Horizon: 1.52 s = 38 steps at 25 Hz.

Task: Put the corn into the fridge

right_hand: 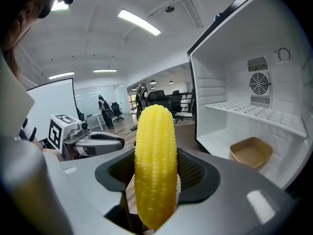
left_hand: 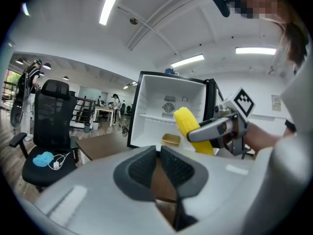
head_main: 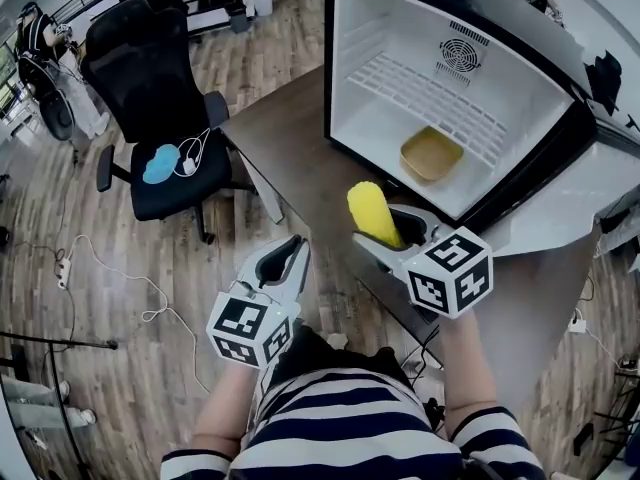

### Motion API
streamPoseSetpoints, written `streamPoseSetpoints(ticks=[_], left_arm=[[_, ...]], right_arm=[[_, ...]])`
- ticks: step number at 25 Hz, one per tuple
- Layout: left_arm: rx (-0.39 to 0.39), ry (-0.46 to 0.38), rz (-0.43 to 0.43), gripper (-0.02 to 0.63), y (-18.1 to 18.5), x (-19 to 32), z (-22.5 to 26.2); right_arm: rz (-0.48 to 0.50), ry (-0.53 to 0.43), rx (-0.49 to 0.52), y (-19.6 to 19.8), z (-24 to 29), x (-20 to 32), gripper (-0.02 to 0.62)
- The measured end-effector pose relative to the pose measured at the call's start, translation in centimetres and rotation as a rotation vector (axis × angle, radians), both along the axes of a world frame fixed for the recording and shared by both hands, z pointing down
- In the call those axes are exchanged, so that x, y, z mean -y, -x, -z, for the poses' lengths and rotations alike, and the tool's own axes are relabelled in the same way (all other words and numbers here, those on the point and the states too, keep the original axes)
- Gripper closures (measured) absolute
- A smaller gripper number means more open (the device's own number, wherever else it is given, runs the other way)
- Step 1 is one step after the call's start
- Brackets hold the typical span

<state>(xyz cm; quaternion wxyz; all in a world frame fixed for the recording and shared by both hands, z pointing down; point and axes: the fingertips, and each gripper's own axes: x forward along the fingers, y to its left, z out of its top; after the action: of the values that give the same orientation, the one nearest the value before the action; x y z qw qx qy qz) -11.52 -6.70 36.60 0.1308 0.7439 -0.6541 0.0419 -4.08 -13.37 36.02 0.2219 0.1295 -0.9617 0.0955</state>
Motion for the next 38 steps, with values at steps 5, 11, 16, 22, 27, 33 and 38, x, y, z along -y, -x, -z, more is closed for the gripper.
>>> streamPoseSetpoints(ticks=[5,11,16,22,27,33,38], left_arm=[[0.025,-0.007,-0.065,0.606,-1.1,3.6,0.9],[0.038,-0.031,-0.126,0.606,-0.9,8.4,2.3],[0.054,-0.049,-0.202,0.606,-0.4,12.3,3.5],[0.044,-0.059,-0.269,0.606,1.6,16.4,4.2],[0.063,-0.072,-0.316,0.606,2.8,19.5,4.5],[0.09,-0.089,-0.353,0.606,3.5,22.2,4.3],[0.087,-0.101,-0.391,0.606,3.8,23.9,4.4]], right_arm=[[-0.043,-0.025,-0.006,0.0,1.3,3.5,0.342],[-0.079,-0.064,0.014,1.0,3.8,7.2,0.343],[-0.145,-0.136,-0.013,1.9,5.7,11.2,0.342],[-0.198,-0.183,-0.038,3.6,7.3,15.3,0.342],[-0.259,-0.228,-0.09,4.4,8.2,18.9,0.342],[-0.319,-0.278,-0.178,4.3,8.8,22.0,0.342],[-0.357,-0.293,-0.25,4.4,8.5,24.5,0.342]])
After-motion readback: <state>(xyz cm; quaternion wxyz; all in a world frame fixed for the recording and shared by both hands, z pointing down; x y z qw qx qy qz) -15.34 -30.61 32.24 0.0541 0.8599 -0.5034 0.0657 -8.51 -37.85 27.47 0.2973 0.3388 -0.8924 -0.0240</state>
